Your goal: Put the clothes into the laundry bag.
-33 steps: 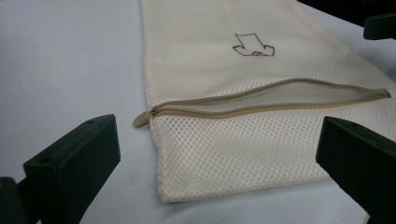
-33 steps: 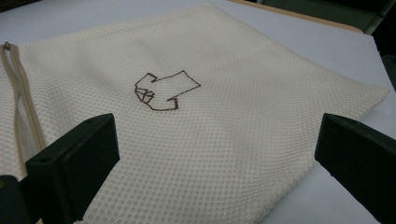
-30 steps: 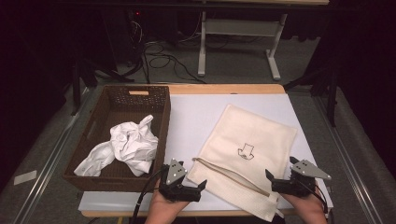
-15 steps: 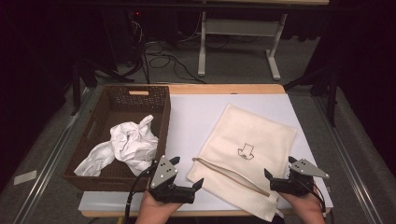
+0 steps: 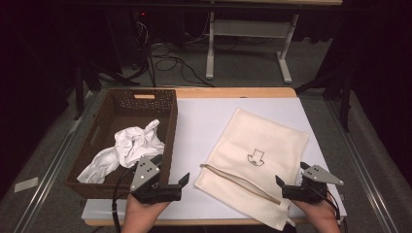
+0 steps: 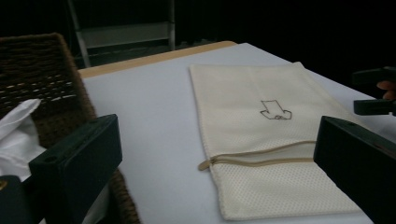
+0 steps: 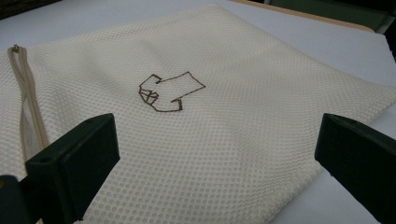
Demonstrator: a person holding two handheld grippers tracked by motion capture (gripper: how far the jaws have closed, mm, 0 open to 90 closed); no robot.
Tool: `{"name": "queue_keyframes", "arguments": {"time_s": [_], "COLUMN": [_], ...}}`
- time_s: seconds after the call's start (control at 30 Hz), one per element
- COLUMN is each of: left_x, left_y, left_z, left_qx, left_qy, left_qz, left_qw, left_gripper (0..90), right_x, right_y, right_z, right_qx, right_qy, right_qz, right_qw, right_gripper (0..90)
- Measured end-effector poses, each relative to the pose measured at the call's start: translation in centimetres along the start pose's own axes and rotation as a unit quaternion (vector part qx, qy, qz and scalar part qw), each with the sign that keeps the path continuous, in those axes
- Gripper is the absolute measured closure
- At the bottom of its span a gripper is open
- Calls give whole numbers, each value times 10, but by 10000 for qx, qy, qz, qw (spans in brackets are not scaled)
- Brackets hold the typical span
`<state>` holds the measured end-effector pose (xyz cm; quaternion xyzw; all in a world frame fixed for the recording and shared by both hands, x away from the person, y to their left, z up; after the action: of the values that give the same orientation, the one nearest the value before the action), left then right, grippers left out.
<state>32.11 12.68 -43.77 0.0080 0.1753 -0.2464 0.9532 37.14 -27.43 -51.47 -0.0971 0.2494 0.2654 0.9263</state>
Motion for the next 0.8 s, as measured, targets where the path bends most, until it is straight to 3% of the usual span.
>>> {"name": "queue_keyframes", "arguments": {"time_s": [0.33,0.8], "left_x": [-15,-30], "left_y": [42,81], "left_z": [-4,-11], "left_qx": [-255,-528], "left_qy": [-3,-16], "left_qz": [482,864], "left_qw": [9985,9949], "left_gripper": [18,40], "right_x": [-2,-1], "right_y": [-8,-9], "right_z": [-2,-4], "right_qx": [103,97], "right_qy": [-15,17], "right_qz": [-17,-12], "right_qw": [9999,10000], "right_gripper": [5,4]}}
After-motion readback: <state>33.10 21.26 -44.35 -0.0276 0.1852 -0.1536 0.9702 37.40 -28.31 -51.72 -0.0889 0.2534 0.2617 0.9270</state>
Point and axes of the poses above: each handheld gripper's, and its own axes: x roughly forward along the jaws, z roughly out of its top, y roughly to its left, the point moved 6 cm from there along x, roughly forward along the jaws, and after that the axes turned 5 degrees about z, right-handed, at the moved point
